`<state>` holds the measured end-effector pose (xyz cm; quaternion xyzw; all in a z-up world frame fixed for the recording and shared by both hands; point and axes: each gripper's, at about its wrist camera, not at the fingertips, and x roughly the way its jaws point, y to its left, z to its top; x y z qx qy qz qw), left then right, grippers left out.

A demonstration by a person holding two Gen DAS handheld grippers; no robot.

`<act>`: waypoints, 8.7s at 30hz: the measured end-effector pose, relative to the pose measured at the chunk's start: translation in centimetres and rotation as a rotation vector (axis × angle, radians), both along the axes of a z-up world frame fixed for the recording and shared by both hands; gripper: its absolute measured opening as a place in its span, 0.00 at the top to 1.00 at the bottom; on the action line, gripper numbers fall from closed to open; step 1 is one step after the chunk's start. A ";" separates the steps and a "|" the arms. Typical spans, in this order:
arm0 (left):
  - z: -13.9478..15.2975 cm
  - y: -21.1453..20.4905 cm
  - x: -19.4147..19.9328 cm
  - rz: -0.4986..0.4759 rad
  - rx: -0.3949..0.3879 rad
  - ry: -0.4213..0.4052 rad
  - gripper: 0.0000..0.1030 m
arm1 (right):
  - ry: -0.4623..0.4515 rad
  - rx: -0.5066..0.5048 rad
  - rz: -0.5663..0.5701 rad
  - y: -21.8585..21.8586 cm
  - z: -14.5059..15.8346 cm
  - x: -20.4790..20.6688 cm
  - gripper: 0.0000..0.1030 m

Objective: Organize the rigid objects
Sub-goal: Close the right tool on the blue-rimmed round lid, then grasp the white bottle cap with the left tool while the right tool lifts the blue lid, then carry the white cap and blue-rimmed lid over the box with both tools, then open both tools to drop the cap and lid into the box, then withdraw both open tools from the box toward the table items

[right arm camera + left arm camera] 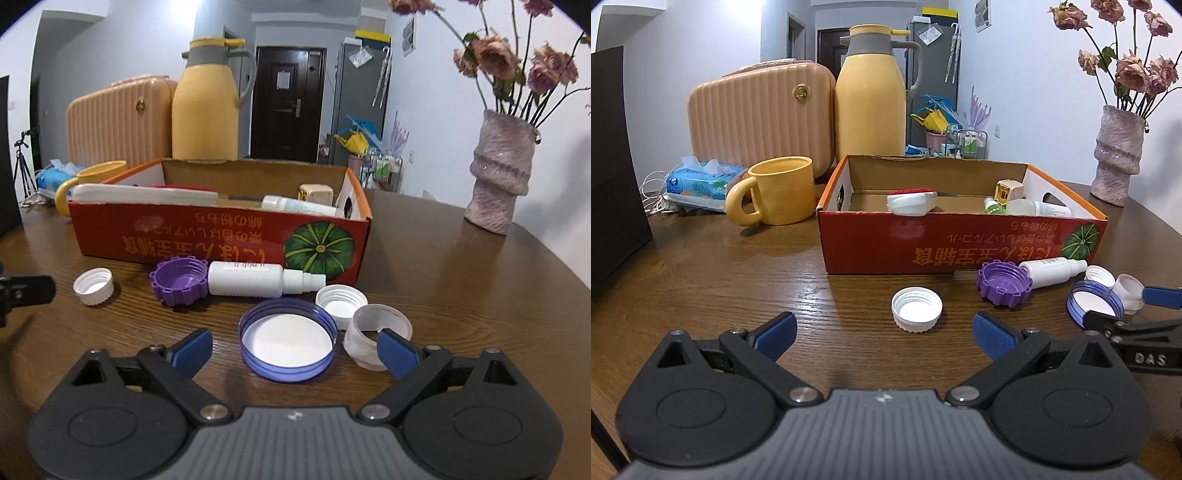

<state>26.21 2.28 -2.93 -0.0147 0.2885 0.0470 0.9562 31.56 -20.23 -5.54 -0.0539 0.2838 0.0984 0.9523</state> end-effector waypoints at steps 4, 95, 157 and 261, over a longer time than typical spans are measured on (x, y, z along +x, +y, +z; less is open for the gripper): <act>-0.1 0.1 0.2 0.002 -0.004 0.009 0.00 | 0.013 -0.010 -0.014 0.4 -0.2 1.4 0.10; 1.8 -1.7 2.2 -0.188 -0.127 -0.040 0.61 | -0.167 0.094 -0.045 -0.9 3.0 -1.1 0.36; 4.2 -2.6 14.9 -0.083 -0.169 -0.155 0.61 | -0.242 0.112 -0.005 1.9 5.6 11.4 0.36; 4.1 -4.2 3.0 -0.015 -0.049 -0.198 0.00 | -0.194 0.089 -0.056 -1.5 3.9 1.0 0.00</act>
